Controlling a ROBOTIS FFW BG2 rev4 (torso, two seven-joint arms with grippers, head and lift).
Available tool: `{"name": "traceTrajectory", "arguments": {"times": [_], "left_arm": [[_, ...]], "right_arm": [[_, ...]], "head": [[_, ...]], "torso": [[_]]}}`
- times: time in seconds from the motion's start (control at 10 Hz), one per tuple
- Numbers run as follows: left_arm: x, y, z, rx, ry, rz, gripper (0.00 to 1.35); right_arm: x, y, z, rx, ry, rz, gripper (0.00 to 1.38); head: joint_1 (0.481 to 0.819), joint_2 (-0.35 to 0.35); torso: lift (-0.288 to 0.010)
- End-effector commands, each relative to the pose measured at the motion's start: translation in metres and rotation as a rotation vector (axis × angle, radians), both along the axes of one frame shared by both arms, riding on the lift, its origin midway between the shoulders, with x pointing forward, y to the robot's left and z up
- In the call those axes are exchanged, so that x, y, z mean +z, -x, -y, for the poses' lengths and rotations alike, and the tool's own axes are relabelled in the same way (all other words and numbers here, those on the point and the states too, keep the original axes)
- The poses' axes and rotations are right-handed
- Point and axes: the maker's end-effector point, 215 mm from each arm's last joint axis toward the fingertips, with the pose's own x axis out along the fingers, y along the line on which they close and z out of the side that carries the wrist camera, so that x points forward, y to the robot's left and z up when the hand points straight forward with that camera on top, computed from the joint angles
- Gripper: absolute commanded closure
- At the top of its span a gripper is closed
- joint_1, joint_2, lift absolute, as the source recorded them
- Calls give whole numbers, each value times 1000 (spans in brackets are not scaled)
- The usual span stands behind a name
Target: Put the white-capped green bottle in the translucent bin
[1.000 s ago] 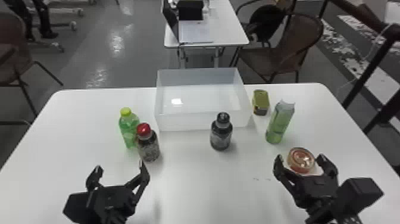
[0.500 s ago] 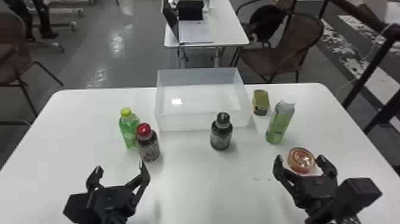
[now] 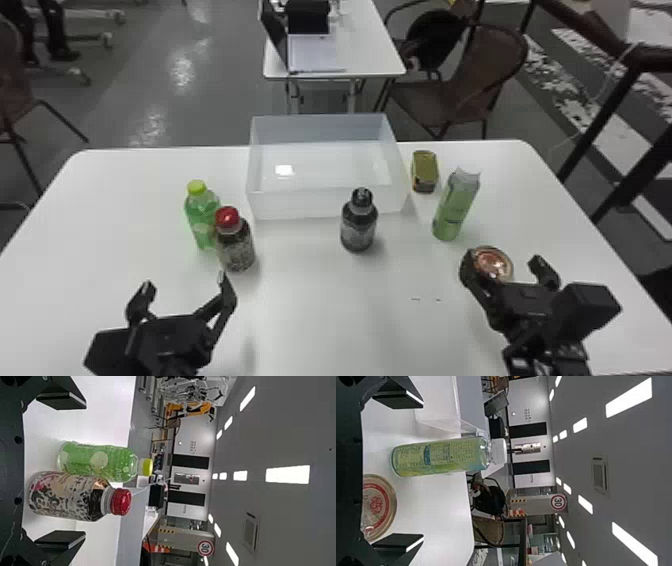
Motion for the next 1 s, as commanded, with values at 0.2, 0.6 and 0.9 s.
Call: {"name": "traceTrajectory", "arguments": {"times": [0.2,0.6,0.9], "left_arm": [[-1,0,1,0,3,-3,150],[-2,3,-2,8,5,-5,150],[-3,4,-3,9,7,-5,150]], "right_arm": [[-1,-43,19,28,2,16,113],[-5,-81,-3,224,24,-8,113],[-3,-100,-8,301,57,-16,113]], "head": [[695,-70],[695,-52],[695,-34]], "torso": [[-116],[-116],[-116]]}}
